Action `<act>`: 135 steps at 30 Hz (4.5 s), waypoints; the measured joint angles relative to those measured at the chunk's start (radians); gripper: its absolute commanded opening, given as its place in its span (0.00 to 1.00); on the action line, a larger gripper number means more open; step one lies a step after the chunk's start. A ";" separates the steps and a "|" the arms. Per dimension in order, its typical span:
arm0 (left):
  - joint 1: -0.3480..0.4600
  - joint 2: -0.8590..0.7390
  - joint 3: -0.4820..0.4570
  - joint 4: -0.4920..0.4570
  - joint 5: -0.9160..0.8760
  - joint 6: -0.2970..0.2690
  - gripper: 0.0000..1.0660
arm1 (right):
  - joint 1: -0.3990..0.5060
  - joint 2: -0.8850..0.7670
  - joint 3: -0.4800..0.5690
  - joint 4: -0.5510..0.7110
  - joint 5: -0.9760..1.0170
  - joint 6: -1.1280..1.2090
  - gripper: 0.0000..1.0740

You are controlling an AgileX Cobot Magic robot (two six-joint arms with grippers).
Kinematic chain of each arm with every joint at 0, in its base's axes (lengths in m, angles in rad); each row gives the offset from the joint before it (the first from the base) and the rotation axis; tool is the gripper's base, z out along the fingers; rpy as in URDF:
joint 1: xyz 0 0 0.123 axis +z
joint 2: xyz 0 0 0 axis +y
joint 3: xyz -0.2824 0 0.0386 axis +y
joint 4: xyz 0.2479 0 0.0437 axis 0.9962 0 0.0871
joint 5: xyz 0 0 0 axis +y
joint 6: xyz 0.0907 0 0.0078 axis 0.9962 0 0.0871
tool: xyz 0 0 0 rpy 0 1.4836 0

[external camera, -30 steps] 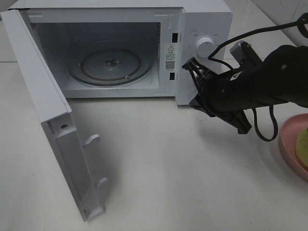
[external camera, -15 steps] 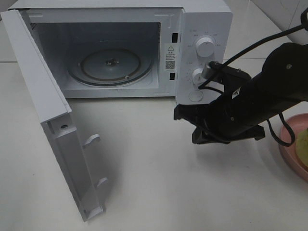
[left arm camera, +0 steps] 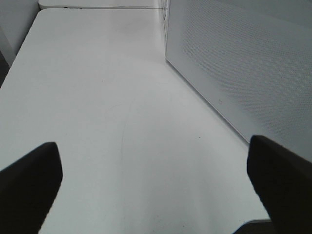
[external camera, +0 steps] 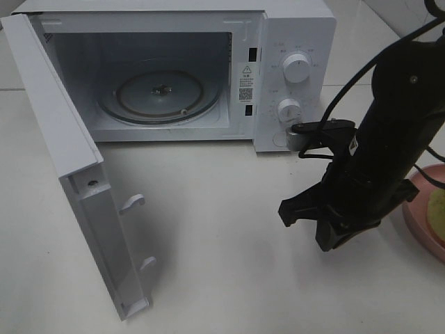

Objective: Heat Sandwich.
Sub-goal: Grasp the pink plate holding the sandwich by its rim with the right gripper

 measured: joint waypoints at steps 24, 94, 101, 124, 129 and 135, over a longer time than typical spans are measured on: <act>0.000 0.000 0.000 0.000 0.000 0.000 0.92 | -0.035 0.000 -0.121 -0.083 0.245 -0.178 0.87; 0.000 0.000 0.000 0.000 0.000 0.000 0.92 | -0.413 0.228 -0.134 -0.223 0.044 -0.047 0.71; 0.000 0.000 0.000 0.000 0.000 0.000 0.92 | -0.413 0.228 -0.134 -0.223 0.040 -0.047 0.63; 0.000 0.000 0.000 0.000 0.000 0.000 0.92 | -0.415 0.228 -0.134 -0.230 0.049 0.007 0.00; 0.000 0.000 0.000 0.000 0.000 0.000 0.92 | -0.415 0.222 -0.134 -0.242 0.053 0.018 0.00; 0.000 0.000 0.000 0.000 0.000 0.000 0.92 | -0.414 0.200 -0.134 -0.286 0.081 0.054 0.00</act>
